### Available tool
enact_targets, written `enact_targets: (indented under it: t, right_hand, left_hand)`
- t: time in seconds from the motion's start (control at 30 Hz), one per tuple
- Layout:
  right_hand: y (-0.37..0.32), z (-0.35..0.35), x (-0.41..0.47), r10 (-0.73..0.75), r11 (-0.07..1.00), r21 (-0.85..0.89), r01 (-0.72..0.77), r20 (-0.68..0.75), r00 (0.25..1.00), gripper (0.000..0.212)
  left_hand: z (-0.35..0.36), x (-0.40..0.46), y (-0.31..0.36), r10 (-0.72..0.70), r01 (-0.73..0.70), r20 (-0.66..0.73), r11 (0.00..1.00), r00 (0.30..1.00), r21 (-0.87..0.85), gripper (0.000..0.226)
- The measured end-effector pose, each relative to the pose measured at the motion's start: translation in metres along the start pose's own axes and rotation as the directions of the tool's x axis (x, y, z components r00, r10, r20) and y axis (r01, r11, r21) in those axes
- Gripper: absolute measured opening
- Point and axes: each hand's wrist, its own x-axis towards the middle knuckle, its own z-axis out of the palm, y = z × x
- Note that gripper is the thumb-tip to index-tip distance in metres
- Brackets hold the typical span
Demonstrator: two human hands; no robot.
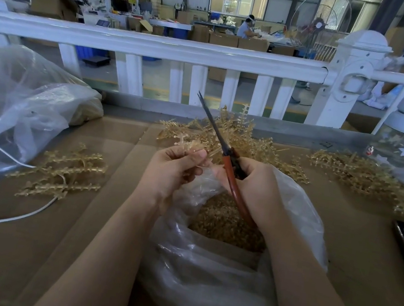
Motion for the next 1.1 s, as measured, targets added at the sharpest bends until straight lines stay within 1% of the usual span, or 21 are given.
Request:
enact_targets:
  t: [0.1, 0.23, 0.37, 0.43, 0.57, 0.73, 0.77, 0.87, 0.9, 1.1]
  right_hand:
    - [-0.001, -0.002, -0.003, -0.032, 0.989, -0.144, 0.029, -0.02, 0.999, 0.042]
    - [-0.002, -0.005, -0.006, -0.091, 0.948, -0.307, 0.087, 0.002, 0.996, 0.042]
    - [0.0, -0.006, -0.007, -0.1, 0.89, -0.447, 0.089, 0.0, 0.995, 0.059]
    - [0.0, -0.007, -0.008, -0.126, 0.861, -0.498, 0.105, -0.008, 0.992, 0.061]
    - [-0.002, -0.008, -0.009, -0.151, 0.829, -0.546, 0.121, -0.01, 0.988, 0.063]
    - [-0.001, -0.007, -0.008, -0.123, 0.834, -0.542, 0.104, 0.002, 0.992, 0.06]
    - [-0.001, -0.006, -0.008, -0.122, 0.836, -0.539, 0.101, -0.003, 0.993, 0.06]
    - [-0.001, -0.006, -0.008, -0.121, 0.838, -0.538, 0.091, -0.021, 0.992, 0.059]
    - [-0.002, -0.006, -0.008, -0.125, 0.835, -0.542, 0.092, -0.024, 0.992, 0.059]
    - [-0.004, -0.006, -0.007, -0.155, 0.816, -0.57, 0.097, -0.055, 0.986, 0.058]
  left_hand:
    - [-0.003, 0.001, 0.002, 0.04, -0.043, -0.072, 0.998, 0.997, -0.047, 0.008]
    - [-0.006, 0.001, 0.005, 0.085, -0.093, -0.103, 0.993, 0.991, -0.074, 0.014]
    - [-0.008, 0.002, 0.005, 0.103, -0.109, -0.084, 0.992, 0.991, -0.068, 0.031]
    - [-0.009, 0.002, 0.005, 0.121, -0.125, -0.067, 0.991, 0.99, -0.057, 0.037]
    - [-0.009, 0.002, 0.005, 0.143, -0.146, -0.048, 0.988, 0.989, -0.057, 0.039]
    - [-0.009, 0.002, 0.004, 0.108, -0.11, -0.027, 0.989, 0.994, -0.097, 0.038]
    - [-0.01, 0.001, 0.005, 0.098, -0.1, -0.018, 0.989, 0.995, -0.107, 0.034]
    - [-0.011, 0.0, 0.005, 0.079, -0.077, 0.016, 0.989, 0.997, -0.124, 0.008]
    - [-0.011, 0.0, 0.005, 0.076, -0.072, 0.022, 0.989, 0.997, -0.128, 0.005]
    - [-0.013, 0.002, 0.003, 0.067, -0.063, 0.026, 0.989, 0.997, -0.132, 0.004]
